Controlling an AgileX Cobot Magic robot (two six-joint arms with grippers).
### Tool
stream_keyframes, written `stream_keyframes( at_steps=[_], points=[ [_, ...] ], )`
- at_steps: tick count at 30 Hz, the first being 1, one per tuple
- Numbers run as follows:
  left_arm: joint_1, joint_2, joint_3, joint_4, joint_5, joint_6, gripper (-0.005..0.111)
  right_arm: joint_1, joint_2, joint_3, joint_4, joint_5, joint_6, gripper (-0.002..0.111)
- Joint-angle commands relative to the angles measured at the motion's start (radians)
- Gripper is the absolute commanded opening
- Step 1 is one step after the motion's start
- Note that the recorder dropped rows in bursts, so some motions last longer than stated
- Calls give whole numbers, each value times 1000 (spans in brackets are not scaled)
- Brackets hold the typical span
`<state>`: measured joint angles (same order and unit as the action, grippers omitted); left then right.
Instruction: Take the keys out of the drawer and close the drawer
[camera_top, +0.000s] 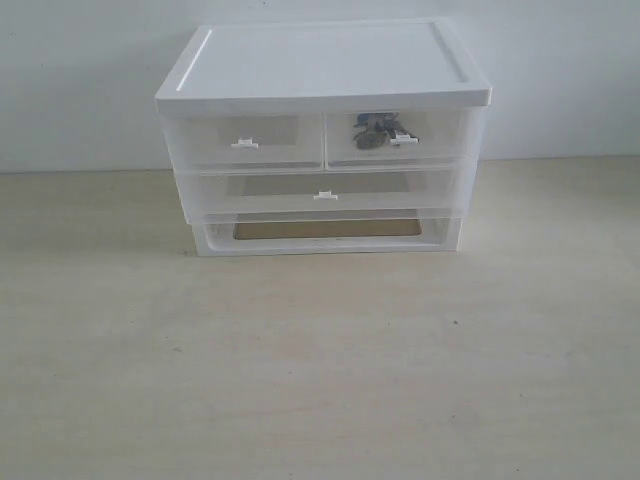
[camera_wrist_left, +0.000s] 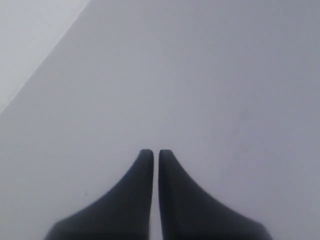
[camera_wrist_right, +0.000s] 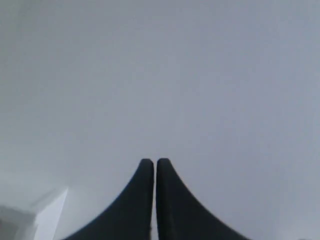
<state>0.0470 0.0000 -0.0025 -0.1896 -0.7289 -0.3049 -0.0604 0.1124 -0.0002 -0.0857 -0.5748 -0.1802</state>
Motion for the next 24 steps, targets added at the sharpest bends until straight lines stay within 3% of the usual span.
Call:
stream_keyframes(
  at_steps=[1,4,7,11,13,17,21,24],
  points=[
    [3,0,3,-3,-239,-18,4,-9,1,0,-5,-199,37,0],
    [3,0,3,16,-261,-35,4,-9,1,0,-3,-257,129,0],
    [3,0,-38,93,-151,-125,4,-9,1,0,-3,-308,252,0],
    [3,47,-189,415,62,-100,4,-9,1,-66,-29,-250,457,0],
    [3,108,-260,554,104,-124,4,-9,5,-122,-90,-168,530,0],
    [3,256,-338,760,62,-388,4,-9,51,-236,-267,-85,692,0],
    [3,420,-434,1143,-33,-596,4,-9,137,-337,-438,-57,845,0],
    [3,546,-481,1203,-9,-633,4,-9,226,-396,-520,-39,933,0]
  ],
)
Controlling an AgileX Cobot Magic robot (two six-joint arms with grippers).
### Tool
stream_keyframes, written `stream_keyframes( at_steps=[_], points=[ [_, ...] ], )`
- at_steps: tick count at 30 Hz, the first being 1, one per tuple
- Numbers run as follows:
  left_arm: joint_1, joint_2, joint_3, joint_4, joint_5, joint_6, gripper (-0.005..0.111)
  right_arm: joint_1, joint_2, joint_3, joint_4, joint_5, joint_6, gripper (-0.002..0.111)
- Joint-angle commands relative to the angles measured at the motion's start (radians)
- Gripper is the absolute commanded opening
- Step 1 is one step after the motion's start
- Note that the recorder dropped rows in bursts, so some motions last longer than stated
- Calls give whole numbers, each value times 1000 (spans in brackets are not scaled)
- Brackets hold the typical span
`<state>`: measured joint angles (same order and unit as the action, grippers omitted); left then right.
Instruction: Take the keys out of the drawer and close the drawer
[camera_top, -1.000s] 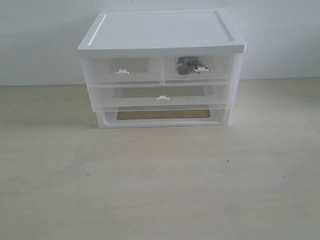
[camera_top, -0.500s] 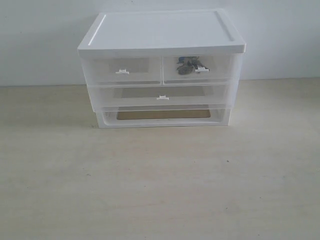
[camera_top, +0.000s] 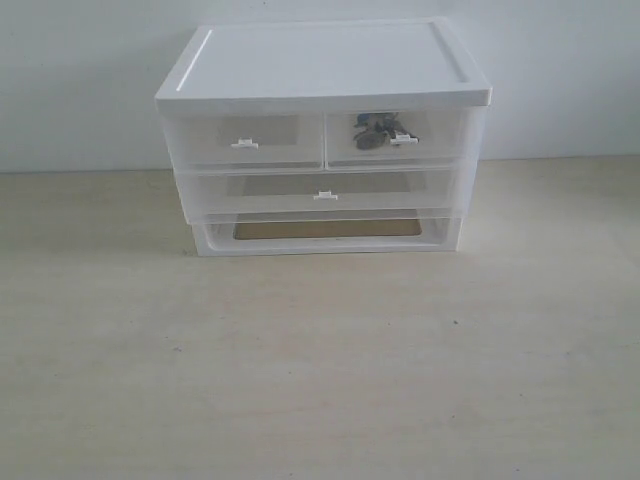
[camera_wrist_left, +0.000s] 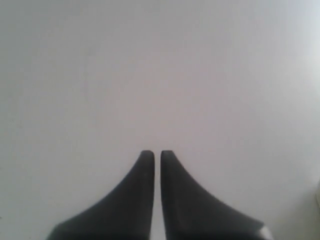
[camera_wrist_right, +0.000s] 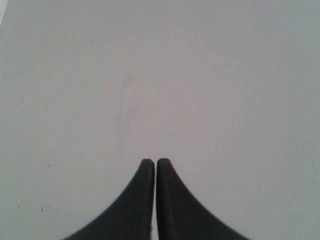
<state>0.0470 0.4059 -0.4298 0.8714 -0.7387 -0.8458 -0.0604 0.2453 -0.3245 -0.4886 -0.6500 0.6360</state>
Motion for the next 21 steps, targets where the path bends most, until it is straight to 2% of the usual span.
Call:
stream_keyframes(
  at_steps=[1,4,9,21],
  points=[
    [3,183,-60,133,20,-67,4,-9,125,-87,-133,37,138,0],
    [3,314,-73,115,32,2,4,-9,217,-119,-189,31,180,0],
    [3,527,-73,135,-133,66,4,-9,371,-146,-301,17,264,0],
    [-13,1015,-97,44,-427,688,4,-9,694,-158,-351,-102,244,0]
  ],
)
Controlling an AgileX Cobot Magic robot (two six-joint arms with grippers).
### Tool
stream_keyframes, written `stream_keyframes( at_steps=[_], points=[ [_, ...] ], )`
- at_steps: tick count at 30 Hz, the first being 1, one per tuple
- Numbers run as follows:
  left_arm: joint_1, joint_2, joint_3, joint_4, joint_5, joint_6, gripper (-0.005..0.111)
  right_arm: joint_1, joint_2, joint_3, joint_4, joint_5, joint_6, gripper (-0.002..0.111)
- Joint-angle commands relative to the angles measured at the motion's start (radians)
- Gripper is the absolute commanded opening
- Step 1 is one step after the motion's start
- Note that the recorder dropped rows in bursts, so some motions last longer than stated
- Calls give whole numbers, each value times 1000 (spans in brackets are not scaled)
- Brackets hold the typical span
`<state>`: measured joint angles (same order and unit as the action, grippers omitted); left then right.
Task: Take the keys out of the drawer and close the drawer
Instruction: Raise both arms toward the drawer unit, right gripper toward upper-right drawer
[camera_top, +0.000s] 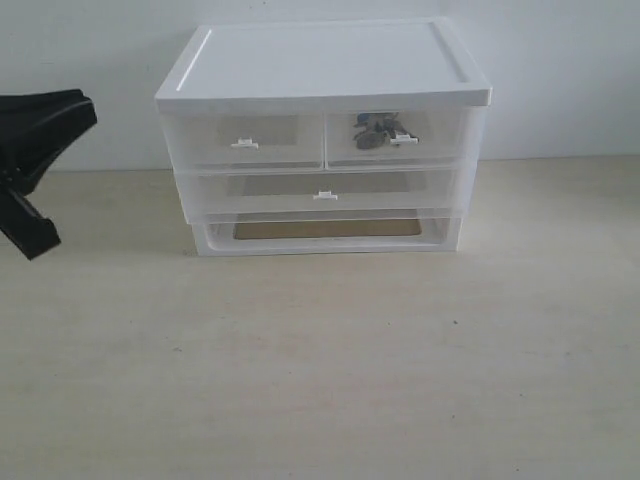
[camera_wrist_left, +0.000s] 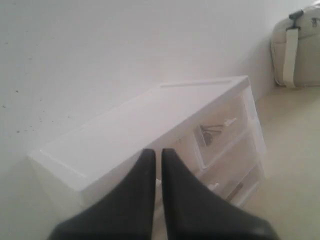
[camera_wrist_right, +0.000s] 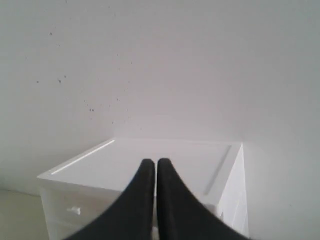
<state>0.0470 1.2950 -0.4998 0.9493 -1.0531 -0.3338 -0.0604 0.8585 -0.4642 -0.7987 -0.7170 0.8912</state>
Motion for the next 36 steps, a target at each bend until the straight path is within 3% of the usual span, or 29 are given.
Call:
stream_keyframes(
  at_steps=[1,4,15,22,25,30,36],
  points=[
    [-24,162,-40,-61,-115,207,4,-9,98,-22,-49,-35,-11,0],
    [-45,260,-82,-130,-100,242,4,-9,155,-37,-60,-29,-11,0],
    [-101,572,-297,-168,-99,237,4,-9,315,-79,-156,-21,12,0],
    [-110,721,-407,-236,-94,199,4,-9,410,-87,-168,-174,2,0],
    [-110,756,-441,-236,-92,193,4,-9,472,-131,-213,-193,21,0],
    [-110,758,-443,-248,-91,193,4,-1,627,-303,-366,-156,254,0],
    [-110,758,-443,-312,-91,193,4,107,735,-402,-464,-98,331,0]
  ],
)
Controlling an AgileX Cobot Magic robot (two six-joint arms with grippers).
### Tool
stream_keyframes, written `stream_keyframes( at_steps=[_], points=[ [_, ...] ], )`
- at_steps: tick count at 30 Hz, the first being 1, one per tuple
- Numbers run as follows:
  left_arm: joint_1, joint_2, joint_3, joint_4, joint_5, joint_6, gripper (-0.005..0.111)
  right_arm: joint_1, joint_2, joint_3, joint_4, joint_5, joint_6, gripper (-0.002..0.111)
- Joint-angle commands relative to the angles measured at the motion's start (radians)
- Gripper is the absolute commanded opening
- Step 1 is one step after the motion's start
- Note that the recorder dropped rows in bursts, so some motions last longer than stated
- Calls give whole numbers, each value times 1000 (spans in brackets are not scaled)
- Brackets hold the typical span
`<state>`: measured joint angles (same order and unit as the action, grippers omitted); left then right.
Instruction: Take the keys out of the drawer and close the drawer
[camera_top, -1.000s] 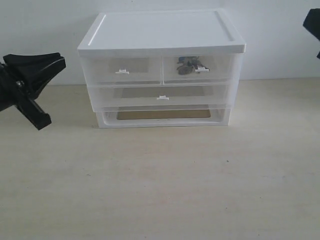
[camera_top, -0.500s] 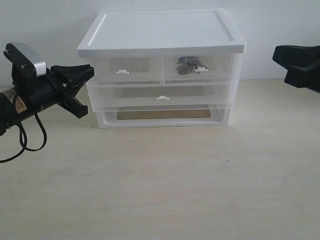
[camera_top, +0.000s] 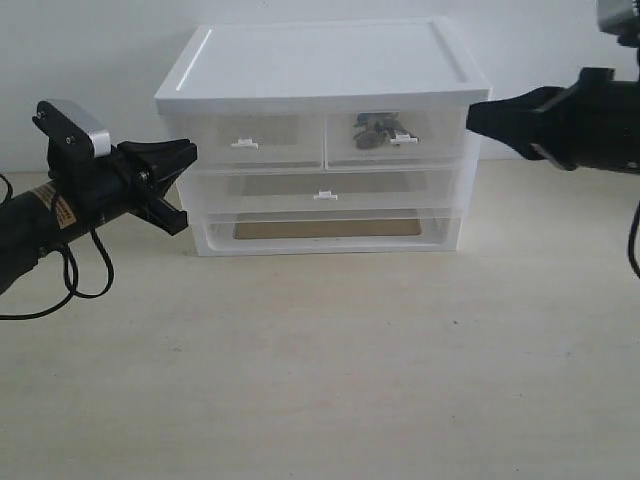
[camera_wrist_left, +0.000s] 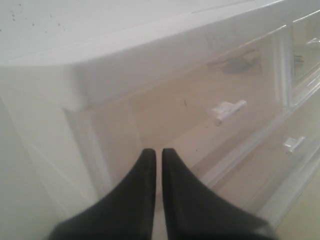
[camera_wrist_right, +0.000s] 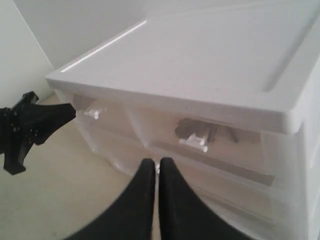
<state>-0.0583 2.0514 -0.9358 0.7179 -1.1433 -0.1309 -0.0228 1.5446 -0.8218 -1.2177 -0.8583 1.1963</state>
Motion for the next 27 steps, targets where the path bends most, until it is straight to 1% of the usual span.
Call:
stream_keyframes(
  at_steps=[1,3,5,6,8,10,11,15,18,22,25,27],
  points=[
    [-4,2,-7,-85,0,-10,4,87,57,-54,-46,68,23,0],
    [-4,2,-7,-98,0,-10,4,128,74,-79,-46,128,23,2],
    [-4,2,-7,-113,3,-10,4,163,84,-100,-46,188,23,8],
    [-4,2,-7,-120,12,-8,4,178,86,-112,-46,240,23,15],
    [-4,2,-7,-126,16,-8,4,207,86,-136,-48,328,18,32],
    [-4,2,-7,-120,16,-10,4,233,86,-163,-54,447,-47,49],
    [-4,2,-7,-115,16,-10,4,251,86,-177,-54,507,-126,53],
    [-4,2,-7,-109,16,-10,4,331,94,-218,-51,726,-508,50],
    [-4,2,-7,-109,16,-10,4,375,119,-246,-51,768,-675,50],
    [-4,2,-7,-99,16,-10,4,407,166,-268,-53,817,-901,50],
    [-4,2,-7,-94,16,-23,4,411,199,-289,-53,906,-1017,50],
    [-4,2,-7,-94,16,-23,4,411,213,-306,-58,942,-1043,50]
  ],
)
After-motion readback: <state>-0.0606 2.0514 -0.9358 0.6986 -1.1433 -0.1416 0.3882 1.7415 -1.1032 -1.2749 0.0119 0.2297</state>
